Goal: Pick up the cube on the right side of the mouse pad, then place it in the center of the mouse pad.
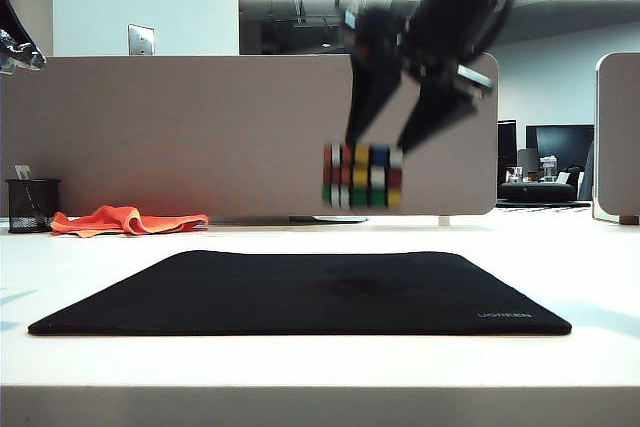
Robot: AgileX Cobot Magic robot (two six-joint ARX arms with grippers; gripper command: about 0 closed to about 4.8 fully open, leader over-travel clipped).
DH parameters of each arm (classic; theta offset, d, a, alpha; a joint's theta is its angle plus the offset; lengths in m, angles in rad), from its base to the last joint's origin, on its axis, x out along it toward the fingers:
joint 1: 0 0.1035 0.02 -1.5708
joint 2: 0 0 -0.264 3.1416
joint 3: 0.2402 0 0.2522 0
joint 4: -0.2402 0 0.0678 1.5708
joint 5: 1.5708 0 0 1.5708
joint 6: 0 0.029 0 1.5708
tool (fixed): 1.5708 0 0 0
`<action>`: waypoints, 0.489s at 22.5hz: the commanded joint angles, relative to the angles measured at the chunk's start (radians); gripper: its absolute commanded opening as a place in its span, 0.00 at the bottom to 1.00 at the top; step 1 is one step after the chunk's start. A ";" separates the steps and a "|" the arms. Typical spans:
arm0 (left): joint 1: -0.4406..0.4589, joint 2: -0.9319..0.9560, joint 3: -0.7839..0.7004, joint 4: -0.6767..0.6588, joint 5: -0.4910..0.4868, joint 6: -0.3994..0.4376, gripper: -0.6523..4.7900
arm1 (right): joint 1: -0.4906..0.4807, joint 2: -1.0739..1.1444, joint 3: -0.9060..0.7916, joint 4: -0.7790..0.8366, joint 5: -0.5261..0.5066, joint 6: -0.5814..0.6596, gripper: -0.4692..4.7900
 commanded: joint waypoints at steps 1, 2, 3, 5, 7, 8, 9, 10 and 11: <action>0.001 -0.002 0.004 0.002 0.001 0.000 0.40 | 0.005 0.042 0.004 -0.023 0.019 -0.018 0.67; 0.001 -0.002 0.004 -0.003 0.000 0.001 0.40 | 0.005 0.051 0.004 -0.023 0.019 -0.018 0.73; 0.001 -0.002 0.004 -0.005 0.000 0.001 0.40 | 0.005 0.051 0.004 -0.021 0.019 -0.018 0.80; 0.001 -0.002 0.004 -0.005 0.000 0.001 0.40 | 0.005 0.051 0.005 -0.009 0.015 -0.018 0.99; 0.001 -0.002 0.004 -0.005 0.000 0.001 0.40 | 0.005 0.051 0.005 -0.014 0.015 -0.018 1.00; 0.001 -0.002 0.004 -0.005 0.000 0.001 0.40 | 0.005 0.051 0.005 -0.018 0.015 -0.018 1.00; 0.001 -0.002 0.004 -0.005 0.000 0.000 0.40 | 0.005 0.051 0.005 -0.022 0.015 -0.018 1.00; 0.001 -0.002 0.004 -0.005 0.000 0.000 0.40 | 0.005 0.051 0.005 -0.023 0.016 -0.018 1.00; 0.001 -0.002 0.004 -0.005 0.000 0.001 0.40 | 0.005 0.050 0.005 -0.023 0.022 -0.018 1.00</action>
